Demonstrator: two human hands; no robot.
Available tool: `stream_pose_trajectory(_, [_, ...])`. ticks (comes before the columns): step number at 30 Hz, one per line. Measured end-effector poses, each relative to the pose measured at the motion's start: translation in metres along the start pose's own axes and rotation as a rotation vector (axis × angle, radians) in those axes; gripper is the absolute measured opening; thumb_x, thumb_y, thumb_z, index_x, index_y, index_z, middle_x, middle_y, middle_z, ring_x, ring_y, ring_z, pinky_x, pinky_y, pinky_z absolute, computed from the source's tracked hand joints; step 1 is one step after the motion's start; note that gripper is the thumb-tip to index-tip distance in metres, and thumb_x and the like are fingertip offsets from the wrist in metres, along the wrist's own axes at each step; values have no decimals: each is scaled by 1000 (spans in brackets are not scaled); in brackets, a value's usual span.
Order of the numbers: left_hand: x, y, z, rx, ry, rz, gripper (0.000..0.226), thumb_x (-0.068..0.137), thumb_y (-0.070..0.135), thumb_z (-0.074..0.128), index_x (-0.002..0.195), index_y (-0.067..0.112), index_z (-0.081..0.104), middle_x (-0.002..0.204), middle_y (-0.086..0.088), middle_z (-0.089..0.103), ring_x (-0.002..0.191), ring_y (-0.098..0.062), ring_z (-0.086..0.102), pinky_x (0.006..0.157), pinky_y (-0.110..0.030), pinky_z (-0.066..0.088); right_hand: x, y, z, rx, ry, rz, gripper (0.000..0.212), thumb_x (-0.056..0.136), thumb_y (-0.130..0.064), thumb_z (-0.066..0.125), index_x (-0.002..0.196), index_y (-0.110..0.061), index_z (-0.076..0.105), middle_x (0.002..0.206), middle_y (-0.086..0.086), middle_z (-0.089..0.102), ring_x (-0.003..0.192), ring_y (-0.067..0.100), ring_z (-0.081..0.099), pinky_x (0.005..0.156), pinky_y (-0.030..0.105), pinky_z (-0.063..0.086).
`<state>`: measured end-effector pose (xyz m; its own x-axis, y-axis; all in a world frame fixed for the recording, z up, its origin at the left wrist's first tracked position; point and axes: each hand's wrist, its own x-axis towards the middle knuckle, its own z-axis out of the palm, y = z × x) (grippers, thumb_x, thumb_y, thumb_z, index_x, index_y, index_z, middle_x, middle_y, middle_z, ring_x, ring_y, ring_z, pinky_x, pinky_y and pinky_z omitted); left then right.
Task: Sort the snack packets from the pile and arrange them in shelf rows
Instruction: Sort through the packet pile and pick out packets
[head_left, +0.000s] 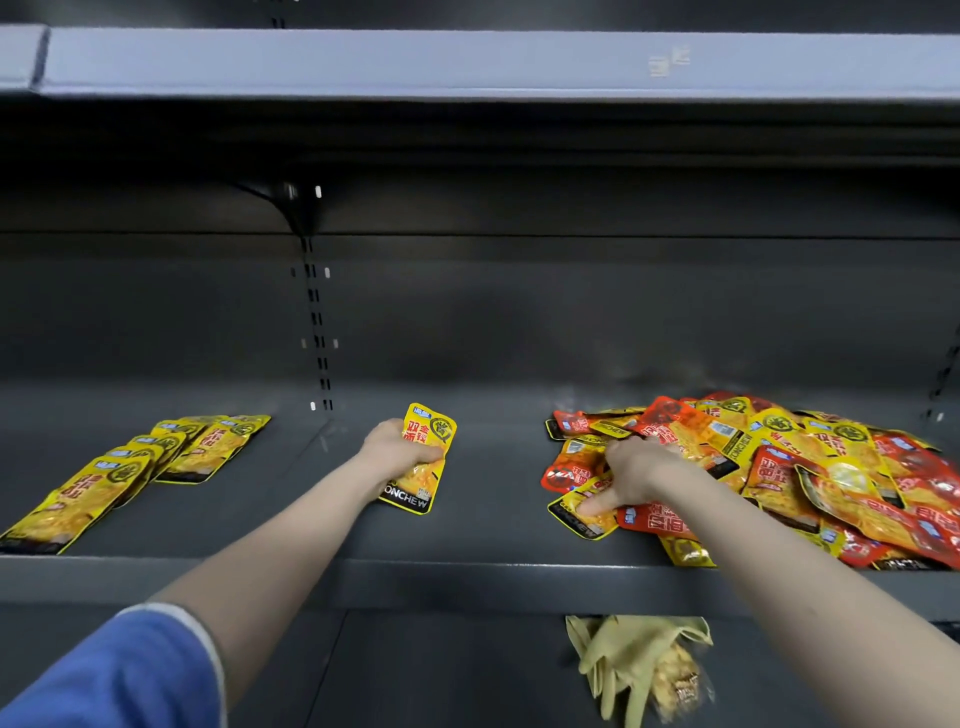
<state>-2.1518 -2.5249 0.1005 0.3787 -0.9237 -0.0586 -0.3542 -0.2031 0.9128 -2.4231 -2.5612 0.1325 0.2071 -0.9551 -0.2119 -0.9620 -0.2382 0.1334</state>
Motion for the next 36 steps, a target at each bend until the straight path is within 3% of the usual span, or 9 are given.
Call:
stream_pose_trajectory(9, [-5,-10,-9,-9,-1,-15,33,73,13,78,103,6,65,99,-12,71,91,-29,68,88,-42,55,-2,-5,-1,-200,-34,164,107,61,-90,39,134,-13,46,138,9,43,130,30,35,102,39,31])
stream_pose_trajectory(16, [-7,-16,-11,-30,13,-9,26,76,9,75,99,8,63,99,-12,69,86,-27,66,86,-38,54,0,2,4,-77,5,74,108,63,-82,52,140,-8,35,148,14,30,138,34,24,110,48,23])
stream_pose_trajectory(19, [-7,-15,-12,-27,11,-7,29,76,10,76,102,7,63,99,-12,70,90,-29,67,87,-39,54,1,5,10,83,134,-10,97,59,-76,63,126,-9,40,134,13,46,130,34,36,108,48,25])
stream_pose_trajectory(22, [-7,-13,-12,-24,7,-5,25,76,11,76,97,10,63,99,-11,70,90,-28,67,86,-38,54,6,7,17,333,313,-170,80,62,-54,79,118,-13,39,103,5,56,106,31,53,88,40,41])
stream_pose_trajectory(24, [-6,-13,-12,-27,6,-5,22,76,10,76,93,12,63,98,-11,70,90,-29,67,88,-40,54,8,5,17,484,369,-256,80,64,-31,85,129,-19,40,104,2,57,97,26,55,82,36,44])
stream_pose_trajectory(27, [-6,-12,-13,-39,7,-3,19,77,9,76,91,12,63,97,-11,70,86,-27,66,87,-39,54,13,3,12,667,404,-341,78,63,-10,84,131,-24,47,113,-3,58,96,16,53,78,27,42])
stream_pose_trajectory(29, [-6,-12,-14,-49,16,0,17,77,9,75,88,13,63,95,-11,70,84,-27,66,86,-39,54,16,1,9,796,421,-337,83,62,-3,83,134,-23,46,116,-4,55,99,13,51,76,20,37])
stream_pose_trajectory(32, [-9,-10,-19,-69,38,7,14,79,9,74,86,13,62,88,-8,68,79,-25,65,82,-36,54,15,-1,9,1009,436,-296,86,60,0,84,133,-24,46,114,2,57,96,19,57,79,26,44])
stream_pose_trajectory(36, [-15,-4,-32,-127,91,26,13,83,8,69,80,14,58,77,-4,65,66,-17,60,67,-29,51,8,-7,9,1295,381,-249,39,66,2,80,96,-14,61,87,3,66,72,14,62,61,19,49])
